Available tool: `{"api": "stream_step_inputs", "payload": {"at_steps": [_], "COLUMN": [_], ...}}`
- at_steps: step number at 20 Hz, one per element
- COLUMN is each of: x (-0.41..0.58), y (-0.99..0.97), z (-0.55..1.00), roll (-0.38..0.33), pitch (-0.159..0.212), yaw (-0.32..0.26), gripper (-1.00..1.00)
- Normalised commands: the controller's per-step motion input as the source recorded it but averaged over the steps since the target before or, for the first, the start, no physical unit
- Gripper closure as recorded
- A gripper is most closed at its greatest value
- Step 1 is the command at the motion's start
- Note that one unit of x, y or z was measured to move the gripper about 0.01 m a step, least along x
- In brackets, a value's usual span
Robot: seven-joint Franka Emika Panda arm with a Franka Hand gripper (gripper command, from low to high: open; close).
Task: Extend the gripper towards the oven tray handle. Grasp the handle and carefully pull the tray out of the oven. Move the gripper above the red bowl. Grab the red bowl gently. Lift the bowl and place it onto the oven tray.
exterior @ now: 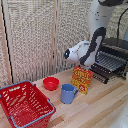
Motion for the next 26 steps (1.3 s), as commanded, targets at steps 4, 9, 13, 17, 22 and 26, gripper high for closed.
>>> {"api": "stream_step_inputs", "payload": {"at_steps": [4, 9, 13, 17, 22, 26], "x": [0.099, 0.113, 0.071, 0.013, 0.011, 0.046], "y": [0.17, 0.15, 0.33, 0.35, 0.37, 0.36], "z": [0.68, 0.57, 0.4, 0.37, 0.37, 0.36], "roll": [0.04, 0.054, 0.117, 0.194, 0.212, 0.212], "pitch": [-0.023, -0.033, -0.085, -0.086, -0.069, -0.071], "yaw": [-0.101, -0.11, -0.198, -0.197, -0.19, -0.18], "gripper": [-1.0, -1.0, -1.0, -1.0, -1.0, -1.0]}}
